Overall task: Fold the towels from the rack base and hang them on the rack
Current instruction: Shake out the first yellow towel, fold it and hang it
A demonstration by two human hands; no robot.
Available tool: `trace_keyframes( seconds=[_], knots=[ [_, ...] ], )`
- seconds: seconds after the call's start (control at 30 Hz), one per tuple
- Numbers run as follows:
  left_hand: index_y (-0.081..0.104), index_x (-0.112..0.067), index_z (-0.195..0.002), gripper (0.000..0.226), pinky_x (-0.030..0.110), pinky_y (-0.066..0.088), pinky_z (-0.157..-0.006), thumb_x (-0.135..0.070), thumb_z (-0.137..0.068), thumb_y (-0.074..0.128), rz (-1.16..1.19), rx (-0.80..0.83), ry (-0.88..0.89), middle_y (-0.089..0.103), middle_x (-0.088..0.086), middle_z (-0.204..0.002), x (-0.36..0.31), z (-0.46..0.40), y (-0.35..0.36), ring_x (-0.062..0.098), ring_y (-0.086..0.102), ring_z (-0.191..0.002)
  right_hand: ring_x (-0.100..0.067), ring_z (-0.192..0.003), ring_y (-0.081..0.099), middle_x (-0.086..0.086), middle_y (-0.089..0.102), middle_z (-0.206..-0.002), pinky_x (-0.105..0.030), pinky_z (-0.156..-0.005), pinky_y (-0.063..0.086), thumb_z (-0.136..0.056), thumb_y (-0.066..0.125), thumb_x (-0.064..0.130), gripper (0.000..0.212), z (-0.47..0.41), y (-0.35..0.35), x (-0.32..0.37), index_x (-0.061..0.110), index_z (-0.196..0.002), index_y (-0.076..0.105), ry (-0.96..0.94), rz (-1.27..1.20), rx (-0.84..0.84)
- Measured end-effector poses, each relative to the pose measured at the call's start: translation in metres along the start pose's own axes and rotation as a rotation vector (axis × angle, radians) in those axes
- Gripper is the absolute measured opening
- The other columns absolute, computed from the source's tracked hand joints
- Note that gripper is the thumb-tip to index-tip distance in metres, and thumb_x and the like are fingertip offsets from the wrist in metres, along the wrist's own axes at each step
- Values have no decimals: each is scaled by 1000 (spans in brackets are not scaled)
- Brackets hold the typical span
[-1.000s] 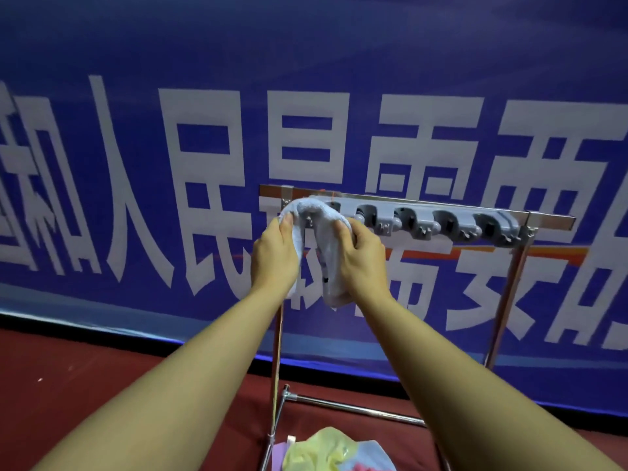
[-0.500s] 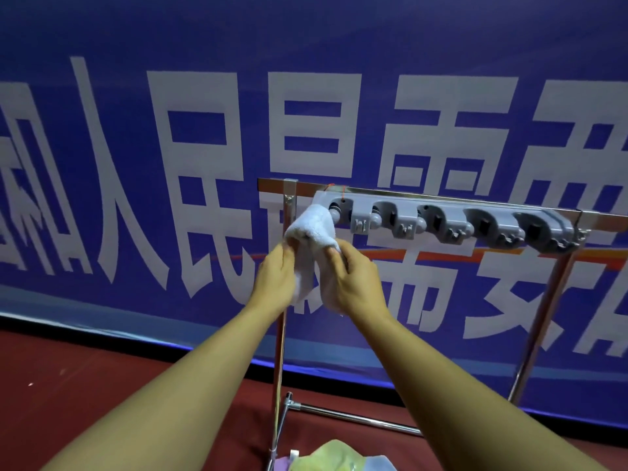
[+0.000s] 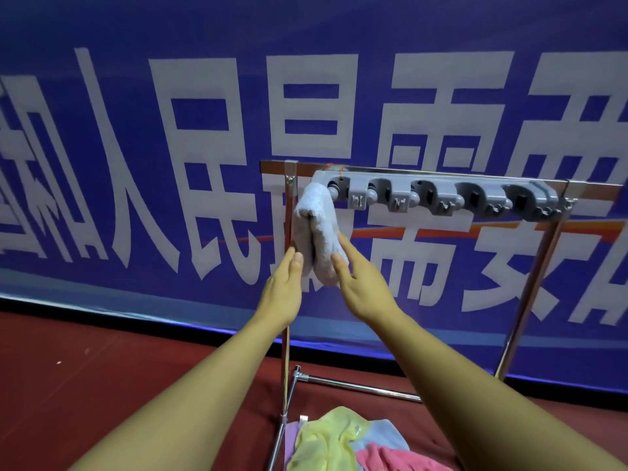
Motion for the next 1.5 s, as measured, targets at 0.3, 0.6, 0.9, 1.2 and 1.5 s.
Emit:
trace_keyframes(
  seconds=[0.3,0.6,0.9,1.2,1.5],
  knots=[
    [16,-39,-161,63,41,22,-125,-59,-104,33,-597,240,98,13,-12,-170,79,70,60,12,17,-156,-19,-158,18,3,12,-173,-40,-124,27,-108,35,52,62,78,39,-94,30,-164,18,61,443,223],
    [27,-28,-160,61,36,23,-123,-51,-105,39,-700,429,-68,19,-2,-170,249,148,138,21,25,-154,-28,-156,25,-12,21,-170,-40,-125,25,-106,36,50,63,203,129,-271,17,-160,32,242,513,459],
    [30,-26,-159,59,40,28,-121,-46,-105,44,-703,596,-285,24,-1,-168,435,193,211,24,31,-152,-26,-158,18,-8,11,-172,-35,-124,21,-108,35,48,62,299,224,-423,20,-163,22,454,504,712],
    [30,-1,-155,72,44,33,-112,-27,-97,65,-697,393,-537,33,21,-160,572,194,238,39,38,-144,-27,-156,23,-11,17,-171,-36,-123,23,-107,40,45,61,322,317,-512,21,-161,26,499,453,835],
    [71,2,-80,34,40,46,-76,-30,-91,73,-545,81,-767,72,28,-93,633,181,225,43,68,-92,-26,-156,23,-10,13,-172,-35,-123,23,-106,42,47,67,340,355,-538,22,-164,19,560,350,805]
  ],
)
Point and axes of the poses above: each hand's wrist, its own z-axis away from the middle knuckle, its own y-axis out of the palm, x = y × z, the point moved 8 cm from there along -z, towards the middle knuckle
